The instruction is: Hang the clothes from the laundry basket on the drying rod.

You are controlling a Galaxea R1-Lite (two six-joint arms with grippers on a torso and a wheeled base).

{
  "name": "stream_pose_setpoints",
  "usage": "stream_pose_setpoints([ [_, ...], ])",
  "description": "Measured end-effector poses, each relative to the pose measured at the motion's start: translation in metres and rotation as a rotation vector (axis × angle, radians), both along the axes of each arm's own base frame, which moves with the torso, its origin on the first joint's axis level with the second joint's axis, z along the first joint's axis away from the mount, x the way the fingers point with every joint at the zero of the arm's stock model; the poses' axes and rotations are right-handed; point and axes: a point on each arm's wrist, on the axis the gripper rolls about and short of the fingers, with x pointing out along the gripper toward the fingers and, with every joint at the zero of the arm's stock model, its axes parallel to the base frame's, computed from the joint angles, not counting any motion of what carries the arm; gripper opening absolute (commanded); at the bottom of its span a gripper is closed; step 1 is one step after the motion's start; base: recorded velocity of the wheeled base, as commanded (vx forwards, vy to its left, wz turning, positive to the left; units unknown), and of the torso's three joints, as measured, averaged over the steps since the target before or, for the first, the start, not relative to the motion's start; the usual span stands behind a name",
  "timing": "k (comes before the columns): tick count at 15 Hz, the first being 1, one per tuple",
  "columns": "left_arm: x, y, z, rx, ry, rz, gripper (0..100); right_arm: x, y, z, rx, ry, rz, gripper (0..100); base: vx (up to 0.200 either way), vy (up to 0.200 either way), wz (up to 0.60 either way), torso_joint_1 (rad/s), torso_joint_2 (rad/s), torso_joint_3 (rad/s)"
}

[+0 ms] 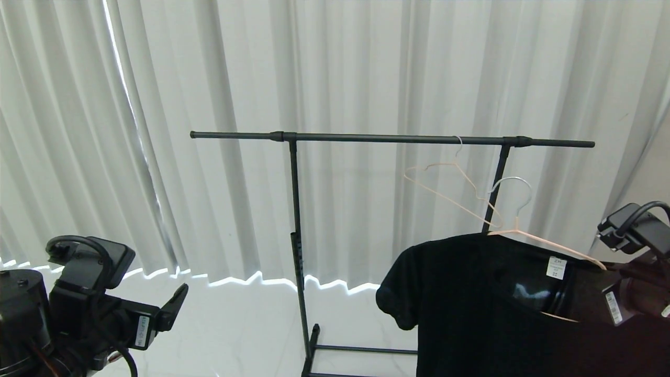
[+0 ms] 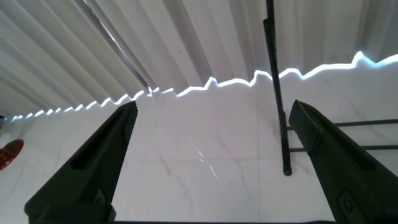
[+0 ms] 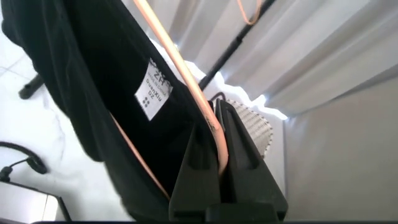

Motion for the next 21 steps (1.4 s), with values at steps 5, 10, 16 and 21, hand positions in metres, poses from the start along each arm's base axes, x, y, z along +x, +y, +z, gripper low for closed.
stream_pose_setpoints([
  [5,-0.004,0.001,-0.004,0.024,0.015,-0.011,100,0.011,0.003,0.002,0.029,0.005,-0.056,0,0.0,0.0,0.0,0.0,0.0,0.0],
  [10,-0.002,0.0,0.006,0.013,-0.03,-0.011,100,0.05,0.024,0.014,0.135,-0.02,-0.158,0,0.08,0.0,0.0,0.0,0.0,0.0],
  [16,-0.004,-0.001,0.01,0.007,-0.052,-0.019,100,0.086,0.053,0.021,0.189,-0.054,-0.238,0,0.2,0.0,0.0,0.003,0.0,0.001],
  [21,-0.005,-0.007,0.01,0.006,-0.051,-0.058,100,0.091,0.063,0.018,0.151,-0.064,-0.27,0,0.2,0.0,0.0,0.004,0.0,-0.001],
])
